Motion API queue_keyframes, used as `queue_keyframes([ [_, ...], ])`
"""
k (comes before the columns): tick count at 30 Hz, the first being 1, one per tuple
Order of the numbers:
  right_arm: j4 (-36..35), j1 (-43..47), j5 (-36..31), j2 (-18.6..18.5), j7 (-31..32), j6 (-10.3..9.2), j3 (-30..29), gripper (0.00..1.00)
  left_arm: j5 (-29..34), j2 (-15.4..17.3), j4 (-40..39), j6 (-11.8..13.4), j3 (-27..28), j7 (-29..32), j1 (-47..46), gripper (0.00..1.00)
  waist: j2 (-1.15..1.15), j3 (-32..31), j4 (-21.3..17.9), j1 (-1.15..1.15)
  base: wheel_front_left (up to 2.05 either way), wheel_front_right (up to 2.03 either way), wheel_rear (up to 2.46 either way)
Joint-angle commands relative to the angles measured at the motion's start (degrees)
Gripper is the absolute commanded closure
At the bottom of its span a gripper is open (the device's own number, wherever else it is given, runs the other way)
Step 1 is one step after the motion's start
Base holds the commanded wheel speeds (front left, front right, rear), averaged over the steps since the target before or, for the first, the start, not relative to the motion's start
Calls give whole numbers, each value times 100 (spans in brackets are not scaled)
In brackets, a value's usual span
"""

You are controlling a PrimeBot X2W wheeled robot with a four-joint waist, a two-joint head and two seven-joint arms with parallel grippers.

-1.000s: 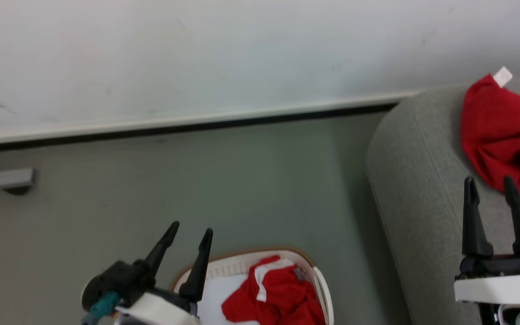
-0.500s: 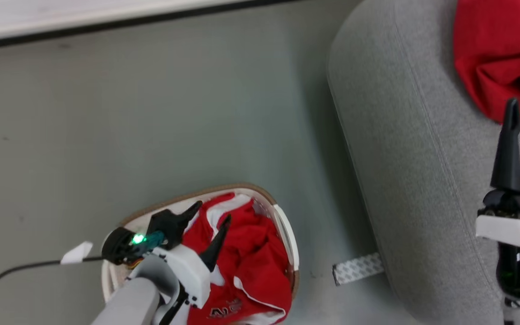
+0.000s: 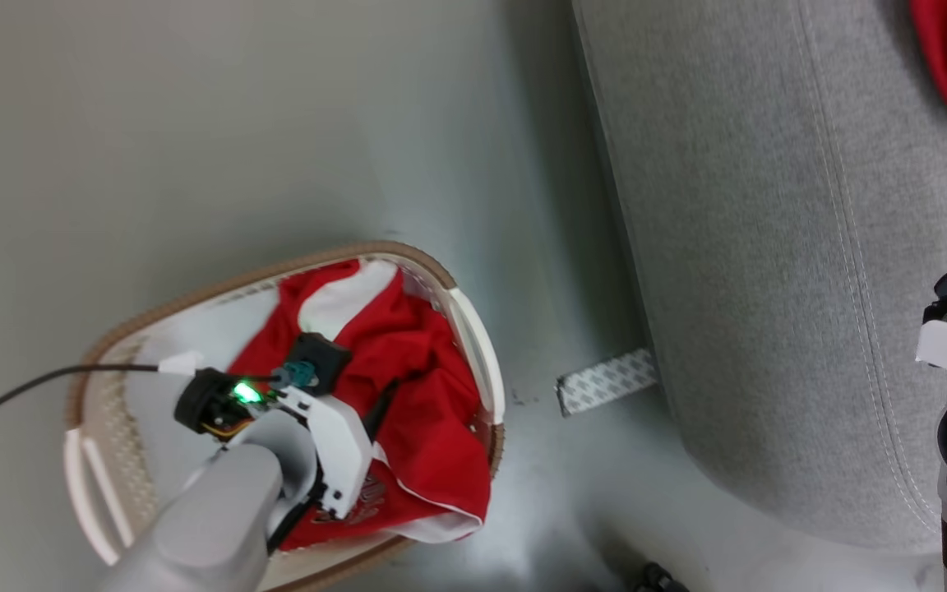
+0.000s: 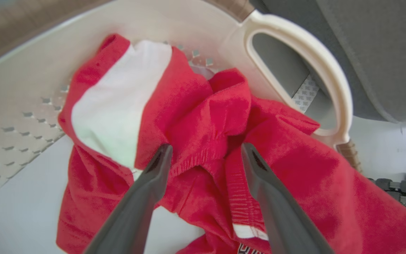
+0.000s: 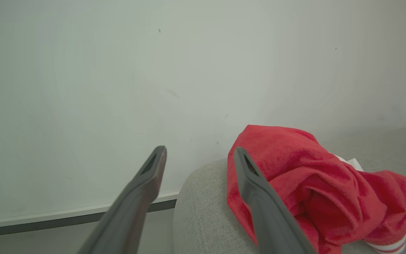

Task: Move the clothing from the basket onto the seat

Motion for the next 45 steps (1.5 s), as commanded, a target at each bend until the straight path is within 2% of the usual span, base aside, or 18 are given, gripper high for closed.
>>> queue_keyframes([
  [1,-48,-69,117,7,-19,-14,-25,0,-91,83,154,12,-86,24,-143,0,0,313,-251,-2,0,0,0],
  [4,-88,-8,200,7,-18,-15,-49,0,-152,88,511,11,-289,76,-365,0,0,449,-306,-2,8,8,8],
  [12,-228,132,48,7,-19,-15,56,0,-222,108,1360,12,-874,400,-714,0,0,609,-117,-2,15,15,15],
  [15,-208,143,17,3,-19,-15,47,0,-369,72,1740,13,-969,776,-749,0,0,553,-102,-2,0,0,0],
  [19,-222,120,-38,7,-19,-15,79,0,-481,-7,1790,11,-1099,800,-813,0,0,498,-85,-2,0,0,0],
  [20,-228,111,-47,6,-19,-15,81,0,-509,-20,1775,11,-1151,750,-855,27,0,483,-75,-2,0,0,0],
  [21,-224,107,-65,5,-19,-15,71,0,-550,-46,1745,11,-1214,701,-870,100,0,465,-57,-2,0,0,0],
  [27,-124,76,-245,5,-19,-14,28,0,-880,-114,1624,10,-1539,428,-905,100,0,218,102,-2,0,0,0],
  [32,-41,42,-443,3,-19,-15,-51,0,-1212,-289,1569,10,-1731,35,-773,100,0,-277,333,-2,0,0,0],
  [39,214,330,-807,3,-19,-15,-148,0,-1664,-655,1378,10,-2013,-718,-389,100,0,-1521,839,-2,0,0,0],
  [45,541,720,-1028,-1,-19,-15,-163,0,-2073,-820,1038,10,-2201,-1177,44,100,0,-2732,1293,-2,0,0,0],
])
